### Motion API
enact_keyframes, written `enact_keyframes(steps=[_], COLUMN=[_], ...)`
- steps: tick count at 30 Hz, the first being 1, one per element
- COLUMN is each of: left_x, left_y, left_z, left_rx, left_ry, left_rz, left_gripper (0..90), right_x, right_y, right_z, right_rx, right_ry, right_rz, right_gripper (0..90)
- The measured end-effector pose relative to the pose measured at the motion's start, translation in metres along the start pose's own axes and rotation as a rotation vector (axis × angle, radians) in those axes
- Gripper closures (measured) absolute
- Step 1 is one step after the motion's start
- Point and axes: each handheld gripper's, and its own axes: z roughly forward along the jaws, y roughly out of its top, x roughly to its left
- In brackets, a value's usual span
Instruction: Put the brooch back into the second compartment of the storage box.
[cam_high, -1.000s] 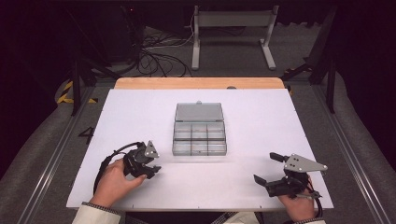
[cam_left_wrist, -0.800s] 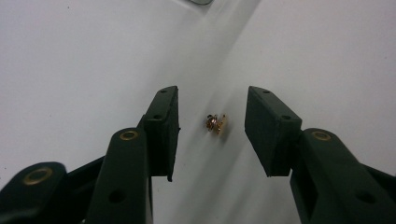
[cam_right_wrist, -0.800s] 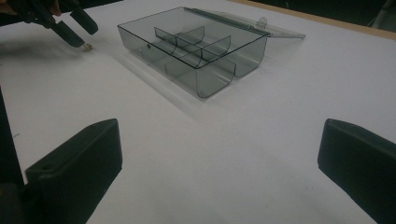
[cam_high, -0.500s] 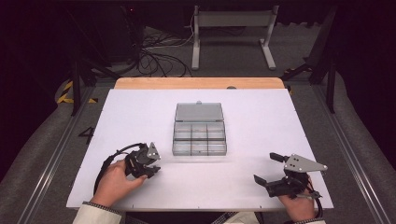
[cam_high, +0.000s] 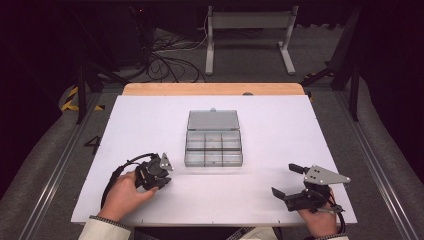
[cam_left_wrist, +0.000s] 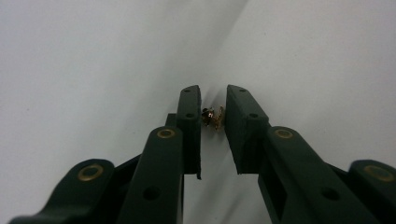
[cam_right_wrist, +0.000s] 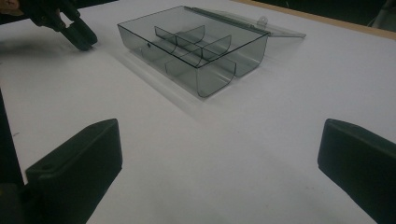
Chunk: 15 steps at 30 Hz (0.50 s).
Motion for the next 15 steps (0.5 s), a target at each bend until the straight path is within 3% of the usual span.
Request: enact_keyframes(steps=[15], left_x=[0.0004], left_y=[0.0004], left_z=[-0.0028], left_rx=[-0.013], left_ry=[-0.006], left_rz=[-0.008], left_gripper=[78.7], right_x=[0.0001], right_y=[0.0], right_z=[0.0004], right_rx=[0.002], right_ry=[0.002], right_rz=[0.001], right_gripper=[0.7])
